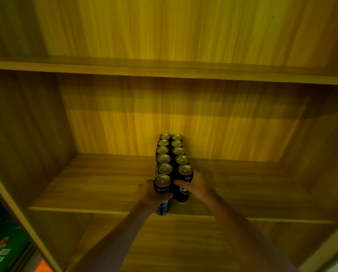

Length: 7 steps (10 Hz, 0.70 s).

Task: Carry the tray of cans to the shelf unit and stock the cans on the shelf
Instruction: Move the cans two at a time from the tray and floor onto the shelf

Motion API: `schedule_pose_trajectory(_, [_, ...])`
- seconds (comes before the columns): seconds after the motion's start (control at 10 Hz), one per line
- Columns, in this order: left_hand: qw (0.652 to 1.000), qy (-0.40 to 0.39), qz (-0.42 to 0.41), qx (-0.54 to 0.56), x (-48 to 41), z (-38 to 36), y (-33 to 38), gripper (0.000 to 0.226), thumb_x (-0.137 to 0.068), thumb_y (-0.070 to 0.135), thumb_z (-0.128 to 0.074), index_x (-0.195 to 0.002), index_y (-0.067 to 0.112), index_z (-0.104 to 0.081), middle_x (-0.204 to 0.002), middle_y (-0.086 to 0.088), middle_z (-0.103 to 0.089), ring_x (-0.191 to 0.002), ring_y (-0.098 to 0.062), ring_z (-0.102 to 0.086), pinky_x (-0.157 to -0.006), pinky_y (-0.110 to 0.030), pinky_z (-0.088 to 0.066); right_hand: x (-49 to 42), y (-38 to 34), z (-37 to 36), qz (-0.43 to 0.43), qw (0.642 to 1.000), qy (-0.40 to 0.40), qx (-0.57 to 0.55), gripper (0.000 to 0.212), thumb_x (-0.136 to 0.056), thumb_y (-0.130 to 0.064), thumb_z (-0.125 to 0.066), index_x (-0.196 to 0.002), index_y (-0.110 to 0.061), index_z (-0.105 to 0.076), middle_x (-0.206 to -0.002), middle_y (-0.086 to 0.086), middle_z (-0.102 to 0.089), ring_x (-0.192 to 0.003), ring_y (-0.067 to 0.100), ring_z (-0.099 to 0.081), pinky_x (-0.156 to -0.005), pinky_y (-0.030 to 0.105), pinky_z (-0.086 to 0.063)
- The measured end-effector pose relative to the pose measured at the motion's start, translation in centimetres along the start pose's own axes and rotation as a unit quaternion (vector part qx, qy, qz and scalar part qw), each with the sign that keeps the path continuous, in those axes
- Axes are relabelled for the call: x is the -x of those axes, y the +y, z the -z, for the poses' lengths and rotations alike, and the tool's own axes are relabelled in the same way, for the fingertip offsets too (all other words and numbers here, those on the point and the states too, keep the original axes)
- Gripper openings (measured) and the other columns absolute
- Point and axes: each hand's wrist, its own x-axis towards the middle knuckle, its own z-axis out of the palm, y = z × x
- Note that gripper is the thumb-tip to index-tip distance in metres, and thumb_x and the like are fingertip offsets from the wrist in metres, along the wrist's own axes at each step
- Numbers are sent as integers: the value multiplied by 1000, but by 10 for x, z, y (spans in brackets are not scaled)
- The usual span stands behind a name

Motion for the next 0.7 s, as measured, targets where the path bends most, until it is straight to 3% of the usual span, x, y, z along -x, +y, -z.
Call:
schedule_pose_trajectory(0.3, [1000, -3, 9, -9, 0, -1, -1, 43, -55, 48, -84, -91, 26, -75, -82, 10, -71, -77, -6, -65, -53, -11, -39, -1, 1, 4, -3, 1000, -11, -9, 61, -71, -35, -89, -125, -17, -65, -122, -1, -72, -113, 12, -67, -97, 42, -55])
schedule_pose_trajectory(0.5, [1000, -16, 10, 12, 0, 2, 0, 54, -55, 50, -85, -100, 23, -73, -96, 5, -75, -88, -11, -68, -61, -19, -48, 1, -1, 3, -5, 1000, 7, -12, 53, -73, -30, -89, -119, -18, -66, -117, -5, -72, -106, 5, -67, -87, 22, -56])
schedule_pose_trajectory(0.6, [1000, -16, 20, -14, 7, 10, 4, 67, -59, 51, -86, -111, 15, -64, -109, -2, -69, -94, -16, -62, -67, -25, -47, 12, -12, 9, -16, 1000, 5, 11, 52, -74, -34, -88, -118, -26, -60, -106, -20, -66, -97, -10, -63, -87, 21, -56])
schedule_pose_trajectory(0.7, [996, -15, -21, -87, 16, 21, 0, 76, -64, 59, -79, -121, 14, -55, -120, -4, -62, -107, -22, -58, -77, -31, -46, 23, -15, 11, -10, 1000, -5, 27, 64, -76, -43, -84, -129, -22, -56, -116, -12, -66, -105, -2, -63, -92, 29, -55])
